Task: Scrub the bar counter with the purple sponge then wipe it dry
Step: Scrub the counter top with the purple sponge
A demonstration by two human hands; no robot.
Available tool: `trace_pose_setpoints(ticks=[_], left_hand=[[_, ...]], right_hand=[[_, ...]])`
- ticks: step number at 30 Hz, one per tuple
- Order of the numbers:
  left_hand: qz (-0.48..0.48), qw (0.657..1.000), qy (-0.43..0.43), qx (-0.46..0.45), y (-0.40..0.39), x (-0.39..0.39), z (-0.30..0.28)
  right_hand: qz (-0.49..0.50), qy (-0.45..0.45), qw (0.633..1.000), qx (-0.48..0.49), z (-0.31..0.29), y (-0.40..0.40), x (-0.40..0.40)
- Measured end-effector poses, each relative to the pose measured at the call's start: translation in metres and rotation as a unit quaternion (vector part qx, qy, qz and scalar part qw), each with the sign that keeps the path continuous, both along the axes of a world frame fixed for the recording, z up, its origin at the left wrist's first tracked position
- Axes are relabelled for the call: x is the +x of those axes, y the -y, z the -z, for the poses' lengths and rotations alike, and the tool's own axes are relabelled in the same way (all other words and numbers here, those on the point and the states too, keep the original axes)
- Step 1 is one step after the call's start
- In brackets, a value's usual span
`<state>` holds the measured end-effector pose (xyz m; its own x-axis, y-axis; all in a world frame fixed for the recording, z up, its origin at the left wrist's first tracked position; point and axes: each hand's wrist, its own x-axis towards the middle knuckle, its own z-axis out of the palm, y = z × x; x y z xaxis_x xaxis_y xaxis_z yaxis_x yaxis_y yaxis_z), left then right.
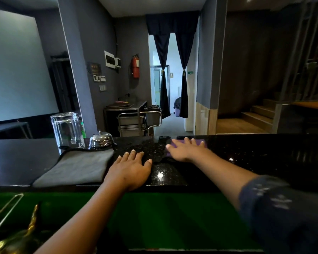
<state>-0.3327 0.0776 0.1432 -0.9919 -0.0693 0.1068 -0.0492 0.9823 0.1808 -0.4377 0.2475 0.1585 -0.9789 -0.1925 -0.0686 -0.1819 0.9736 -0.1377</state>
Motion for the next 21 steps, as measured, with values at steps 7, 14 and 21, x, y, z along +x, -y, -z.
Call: trace_pose_setpoints(ticks=[7, 14, 21], left_hand=[[0.014, 1.0, 0.011, 0.001, 0.006, 0.003, -0.002], [0.019, 1.0, 0.002, 0.009, 0.007, 0.003, 0.0], [0.006, 1.0, -0.001, 0.01, 0.004, -0.001, 0.002]], right_hand=[[-0.106, 0.014, 0.994, -0.008, -0.005, 0.025, -0.013], [0.082, -0.003, 0.997, -0.015, -0.002, -0.112, -0.063], [0.173, 0.016, 0.985, 0.009, -0.004, -0.152, -0.058]])
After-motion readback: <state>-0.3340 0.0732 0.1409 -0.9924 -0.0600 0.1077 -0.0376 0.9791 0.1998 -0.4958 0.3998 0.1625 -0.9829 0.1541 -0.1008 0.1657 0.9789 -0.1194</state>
